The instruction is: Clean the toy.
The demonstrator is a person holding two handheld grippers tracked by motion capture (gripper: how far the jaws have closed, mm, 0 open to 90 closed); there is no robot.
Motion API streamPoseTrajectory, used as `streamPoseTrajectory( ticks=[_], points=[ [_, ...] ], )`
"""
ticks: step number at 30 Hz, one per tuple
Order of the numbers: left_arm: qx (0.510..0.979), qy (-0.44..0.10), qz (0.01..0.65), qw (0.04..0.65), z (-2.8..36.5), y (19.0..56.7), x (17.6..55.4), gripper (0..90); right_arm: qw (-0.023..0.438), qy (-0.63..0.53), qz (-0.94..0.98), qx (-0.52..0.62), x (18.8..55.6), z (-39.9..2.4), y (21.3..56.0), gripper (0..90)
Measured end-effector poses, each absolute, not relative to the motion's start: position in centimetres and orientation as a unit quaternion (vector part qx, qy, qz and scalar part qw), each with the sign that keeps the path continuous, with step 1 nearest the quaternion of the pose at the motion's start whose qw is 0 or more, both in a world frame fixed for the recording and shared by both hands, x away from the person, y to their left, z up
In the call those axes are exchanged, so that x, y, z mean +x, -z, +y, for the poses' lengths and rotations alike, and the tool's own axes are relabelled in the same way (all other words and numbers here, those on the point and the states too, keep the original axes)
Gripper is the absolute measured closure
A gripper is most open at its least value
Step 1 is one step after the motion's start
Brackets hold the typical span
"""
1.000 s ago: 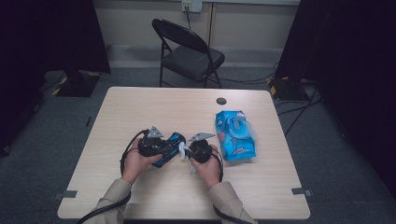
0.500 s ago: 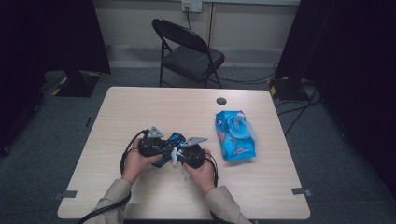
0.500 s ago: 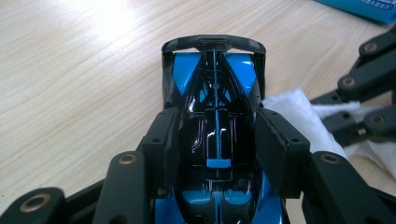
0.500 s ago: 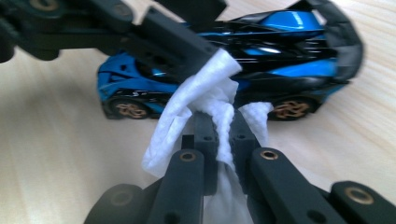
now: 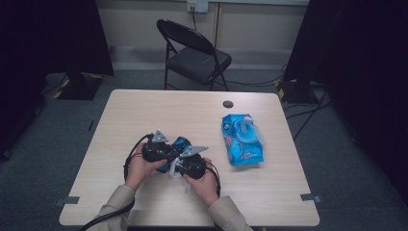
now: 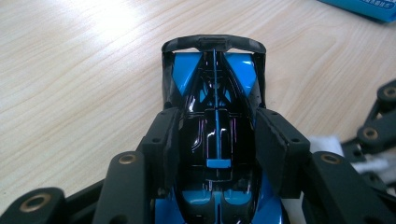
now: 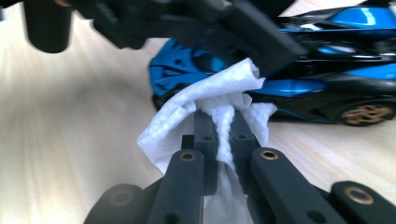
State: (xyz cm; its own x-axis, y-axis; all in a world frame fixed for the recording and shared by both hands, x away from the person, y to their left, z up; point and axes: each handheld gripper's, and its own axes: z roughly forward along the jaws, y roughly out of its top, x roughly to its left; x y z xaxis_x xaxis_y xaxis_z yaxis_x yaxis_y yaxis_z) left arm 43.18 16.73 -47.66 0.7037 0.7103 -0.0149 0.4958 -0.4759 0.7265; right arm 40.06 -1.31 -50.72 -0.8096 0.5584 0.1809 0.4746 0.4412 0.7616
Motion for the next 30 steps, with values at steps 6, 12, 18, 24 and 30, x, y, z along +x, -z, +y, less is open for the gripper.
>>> streamPoseTrajectory(
  ticks=[6,12,18,24,30],
  points=[
    [0.845,-0.139,0.359,0.371,16.7,47.7,43.1,51.1,0.037,-0.432,0.855,0.284,39.2,0.0,50.7,86.3],
    [0.844,-0.142,0.359,0.373,16.8,47.7,43.0,51.1,0.017,-0.435,0.86,0.266,39.0,0.3,50.7,86.0],
    [0.845,-0.14,0.357,0.372,16.7,47.7,43.0,51.0,0.009,-0.437,0.863,0.253,38.6,0.8,50.5,85.2],
    [0.852,-0.14,0.358,0.356,16.3,47.6,43.0,38.8,0.015,-0.435,0.867,0.242,38.4,0.5,50.1,82.3],
    [0.845,-0.151,0.363,0.362,16.5,46.5,42.9,29.6,0.029,-0.431,0.868,0.246,38.4,-0.3,49.9,68.8]
  ],
)
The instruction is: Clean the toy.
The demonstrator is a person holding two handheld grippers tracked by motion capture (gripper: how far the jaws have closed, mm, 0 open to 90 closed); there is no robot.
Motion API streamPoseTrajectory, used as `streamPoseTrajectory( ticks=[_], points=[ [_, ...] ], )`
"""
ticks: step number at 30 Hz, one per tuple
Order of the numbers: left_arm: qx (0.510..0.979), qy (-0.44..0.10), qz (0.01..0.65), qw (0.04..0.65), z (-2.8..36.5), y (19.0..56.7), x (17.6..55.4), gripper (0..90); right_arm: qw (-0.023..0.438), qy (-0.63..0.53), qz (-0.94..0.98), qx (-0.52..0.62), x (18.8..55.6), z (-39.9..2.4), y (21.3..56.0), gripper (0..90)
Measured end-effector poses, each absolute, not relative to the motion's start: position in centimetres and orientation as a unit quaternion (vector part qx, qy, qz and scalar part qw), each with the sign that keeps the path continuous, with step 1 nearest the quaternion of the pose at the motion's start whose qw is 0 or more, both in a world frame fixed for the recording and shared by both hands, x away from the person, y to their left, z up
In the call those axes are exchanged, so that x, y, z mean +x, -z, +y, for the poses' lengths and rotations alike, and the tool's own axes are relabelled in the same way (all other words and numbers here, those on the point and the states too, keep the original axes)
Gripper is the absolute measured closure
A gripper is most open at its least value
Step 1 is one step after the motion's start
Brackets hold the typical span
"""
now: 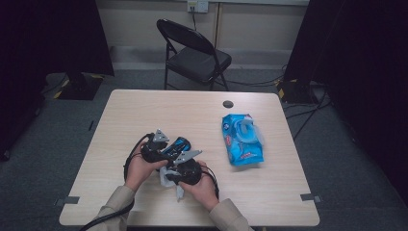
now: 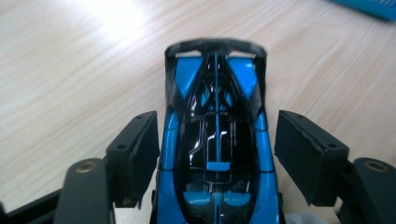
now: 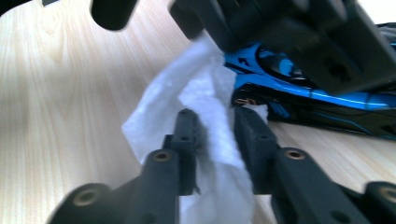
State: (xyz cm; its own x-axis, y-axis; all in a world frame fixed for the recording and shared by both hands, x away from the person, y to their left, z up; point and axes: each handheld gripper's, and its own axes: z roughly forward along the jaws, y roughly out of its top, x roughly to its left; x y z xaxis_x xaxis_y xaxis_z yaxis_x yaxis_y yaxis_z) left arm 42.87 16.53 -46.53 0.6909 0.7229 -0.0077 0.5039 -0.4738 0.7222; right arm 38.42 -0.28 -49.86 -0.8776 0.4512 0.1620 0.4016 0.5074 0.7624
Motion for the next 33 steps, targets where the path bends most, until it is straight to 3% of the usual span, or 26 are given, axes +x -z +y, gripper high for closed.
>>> streamPoseTrajectory(
  ticks=[6,11,20,25,30,33],
  points=[
    [0.839,-0.15,0.366,0.373,17.7,45.3,42.2,26.6,0.045,-0.427,0.869,0.244,38.5,-1.1,48.9,54.0],
    [0.831,-0.144,0.362,0.398,19.0,44.8,40.7,28.6,0.058,-0.43,0.866,0.248,39.0,-2.7,47.6,48.5],
    [0.833,-0.134,0.327,0.426,19.8,44.4,37.1,38.7,0.096,-0.45,0.839,0.29,41.3,-5.2,44.9,39.1],
    [0.828,-0.123,0.323,0.442,19.1,45.3,35.2,40.9,0.11,-0.455,0.829,0.306,42.8,-4.5,44.8,30.0],
    [0.827,-0.113,0.33,0.442,18.8,46.2,33.8,44.0,0.117,-0.456,0.832,0.293,43.9,-2.9,45.2,26.5],
    [0.832,-0.106,0.321,0.44,18.5,46.6,33.3,50.5,0.112,-0.45,0.841,0.279,44.6,-1.8,45.6,23.7]
  ],
)
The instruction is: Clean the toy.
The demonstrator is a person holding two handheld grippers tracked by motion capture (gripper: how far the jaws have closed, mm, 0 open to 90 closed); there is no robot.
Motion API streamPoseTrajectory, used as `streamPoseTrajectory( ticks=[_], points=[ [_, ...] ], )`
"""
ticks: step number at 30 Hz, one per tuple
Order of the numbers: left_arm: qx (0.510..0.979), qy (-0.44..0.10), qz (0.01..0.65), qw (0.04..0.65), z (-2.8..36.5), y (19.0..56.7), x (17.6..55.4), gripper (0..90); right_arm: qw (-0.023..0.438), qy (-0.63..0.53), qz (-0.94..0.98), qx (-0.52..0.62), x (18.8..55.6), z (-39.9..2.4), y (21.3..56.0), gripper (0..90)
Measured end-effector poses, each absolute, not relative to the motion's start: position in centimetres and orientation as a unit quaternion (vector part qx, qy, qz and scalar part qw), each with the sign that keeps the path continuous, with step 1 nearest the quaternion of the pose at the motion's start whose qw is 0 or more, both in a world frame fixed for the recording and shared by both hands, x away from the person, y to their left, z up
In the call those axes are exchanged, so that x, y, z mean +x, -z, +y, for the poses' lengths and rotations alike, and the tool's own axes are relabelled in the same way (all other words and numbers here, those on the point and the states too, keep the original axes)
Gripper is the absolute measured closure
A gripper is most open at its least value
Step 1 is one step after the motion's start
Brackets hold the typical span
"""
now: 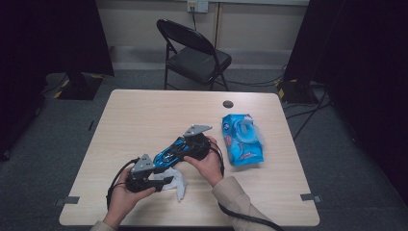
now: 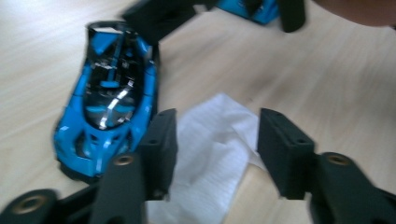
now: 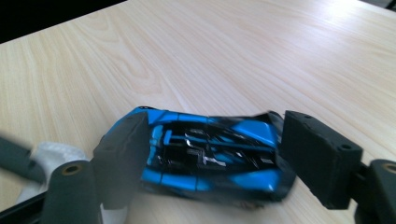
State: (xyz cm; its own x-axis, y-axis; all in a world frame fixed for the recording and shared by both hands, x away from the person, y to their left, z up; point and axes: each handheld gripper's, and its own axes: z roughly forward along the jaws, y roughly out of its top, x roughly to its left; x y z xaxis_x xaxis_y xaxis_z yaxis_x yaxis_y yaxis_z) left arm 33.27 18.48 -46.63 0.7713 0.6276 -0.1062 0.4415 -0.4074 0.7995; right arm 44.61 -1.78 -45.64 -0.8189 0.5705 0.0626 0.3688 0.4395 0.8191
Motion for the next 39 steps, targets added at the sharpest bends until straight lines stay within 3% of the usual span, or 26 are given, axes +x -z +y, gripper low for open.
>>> streamPoseTrajectory(
  ticks=[10,20,33,39],
  points=[
    [0.835,-0.103,0.338,0.422,17.0,49.0,32.9,41.1,0.089,-0.431,0.865,0.241,46.0,1.0,47.9,18.7],
    [0.839,-0.11,0.339,0.412,16.9,50.1,33.0,42.1,0.105,-0.425,0.875,0.205,45.7,1.3,48.9,13.7],
    [0.834,-0.106,0.351,0.411,16.4,50.3,33.0,32.7,0.105,-0.447,0.866,0.198,45.6,0.7,49.5,13.4],
    [0.845,-0.127,0.332,0.4,16.2,50.3,32.7,35.2,0.102,-0.442,0.87,0.193,45.7,0.7,49.3,13.3]
  ],
)
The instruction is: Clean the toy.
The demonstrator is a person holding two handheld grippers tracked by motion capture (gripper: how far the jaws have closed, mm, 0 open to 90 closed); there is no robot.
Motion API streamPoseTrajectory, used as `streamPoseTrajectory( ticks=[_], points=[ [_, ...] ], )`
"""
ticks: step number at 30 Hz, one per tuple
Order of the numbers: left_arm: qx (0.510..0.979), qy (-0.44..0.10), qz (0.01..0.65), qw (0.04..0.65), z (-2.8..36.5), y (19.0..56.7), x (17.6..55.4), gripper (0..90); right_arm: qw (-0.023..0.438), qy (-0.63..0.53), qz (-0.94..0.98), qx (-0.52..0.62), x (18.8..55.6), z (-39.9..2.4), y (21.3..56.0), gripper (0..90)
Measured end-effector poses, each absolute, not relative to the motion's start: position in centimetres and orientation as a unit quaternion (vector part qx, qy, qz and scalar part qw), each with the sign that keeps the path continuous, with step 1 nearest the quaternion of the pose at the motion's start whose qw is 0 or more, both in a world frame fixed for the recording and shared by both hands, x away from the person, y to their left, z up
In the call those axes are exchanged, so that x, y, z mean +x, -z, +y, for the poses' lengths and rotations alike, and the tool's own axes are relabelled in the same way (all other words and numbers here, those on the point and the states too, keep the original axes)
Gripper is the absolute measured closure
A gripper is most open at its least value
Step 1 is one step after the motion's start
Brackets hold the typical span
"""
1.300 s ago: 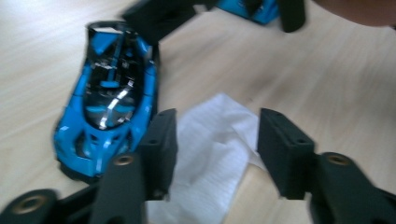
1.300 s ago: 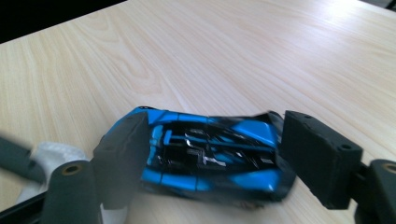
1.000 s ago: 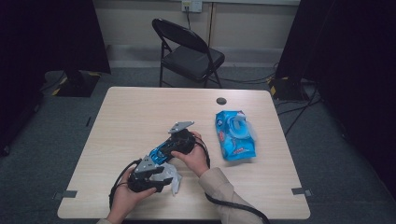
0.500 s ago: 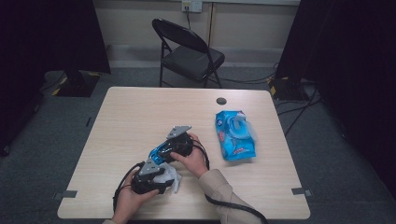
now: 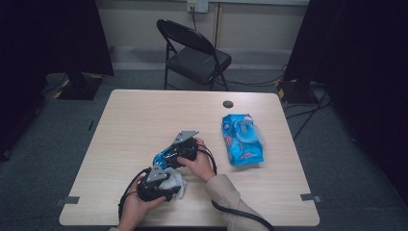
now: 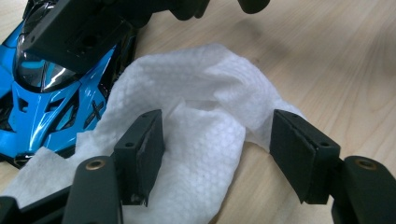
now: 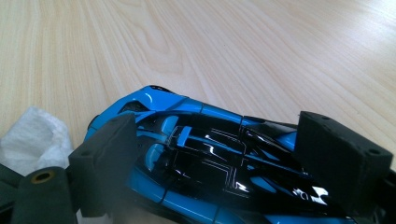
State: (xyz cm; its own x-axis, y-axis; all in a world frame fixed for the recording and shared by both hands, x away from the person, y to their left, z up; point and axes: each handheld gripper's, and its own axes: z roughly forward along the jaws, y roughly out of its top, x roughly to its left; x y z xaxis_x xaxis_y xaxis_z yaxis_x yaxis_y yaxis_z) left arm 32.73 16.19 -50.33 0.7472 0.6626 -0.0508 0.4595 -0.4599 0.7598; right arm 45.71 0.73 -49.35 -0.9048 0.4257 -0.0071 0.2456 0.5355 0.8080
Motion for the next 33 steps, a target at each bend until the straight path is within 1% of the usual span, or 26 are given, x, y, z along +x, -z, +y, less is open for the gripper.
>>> streamPoseTrajectory(
  ticks=[4,6,11,13,15,18,19,20,21,23,25,28,33],
  points=[
    [0.856,-0.146,0.314,0.382,15.9,50.3,32.6,38.1,0.1,-0.441,0.872,0.188,45.7,0.7,49.3,13.3],
    [0.855,-0.148,0.316,0.383,16.0,50.3,32.6,39.0,0.101,-0.442,0.871,0.19,45.7,0.8,49.4,13.1],
    [0.852,-0.154,0.322,0.383,16.2,50.3,32.6,45.9,0.105,-0.454,0.864,0.191,45.3,0.8,49.7,13.2],
    [0.851,-0.157,0.324,0.382,16.2,50.2,32.6,50.4,0.105,-0.456,0.863,0.19,45.2,0.8,49.7,13.2],
    [0.85,-0.162,0.326,0.379,16.2,50.2,32.6,59.1,0.105,-0.456,0.863,0.19,45.2,0.9,49.7,13.1],
    [0.854,-0.167,0.324,0.371,16.3,50.0,32.6,69.7,0.104,-0.454,0.864,0.191,45.2,0.9,49.6,13.2],
    [0.853,-0.168,0.328,0.369,16.3,49.9,32.6,74.9,0.104,-0.454,0.864,0.191,45.2,0.9,49.6,13.2],
    [0.853,-0.166,0.33,0.369,16.4,49.9,32.7,78.5,0.103,-0.454,0.864,0.191,45.2,0.9,49.6,13.2],
    [0.851,-0.16,0.335,0.371,16.6,49.9,32.8,80.1,0.104,-0.455,0.864,0.191,45.2,0.9,49.7,13.2],
    [0.846,-0.128,0.354,0.378,17.1,49.7,33.0,85.1,0.106,-0.457,0.862,0.191,45.2,0.9,49.7,13.2],
    [0.841,-0.109,0.373,0.376,17.8,49.4,33.0,87.5,0.107,-0.458,0.861,0.194,45.1,0.9,49.7,13.2],
    [0.835,-0.099,0.39,0.375,19.0,48.7,32.8,88.2,0.107,-0.46,0.86,0.193,45.0,0.9,49.8,13.2],
    [0.812,-0.095,0.437,0.375,22.6,47.4,32.8,88.4,0.106,-0.457,0.862,0.194,45.0,1.0,49.7,13.2]
  ],
)
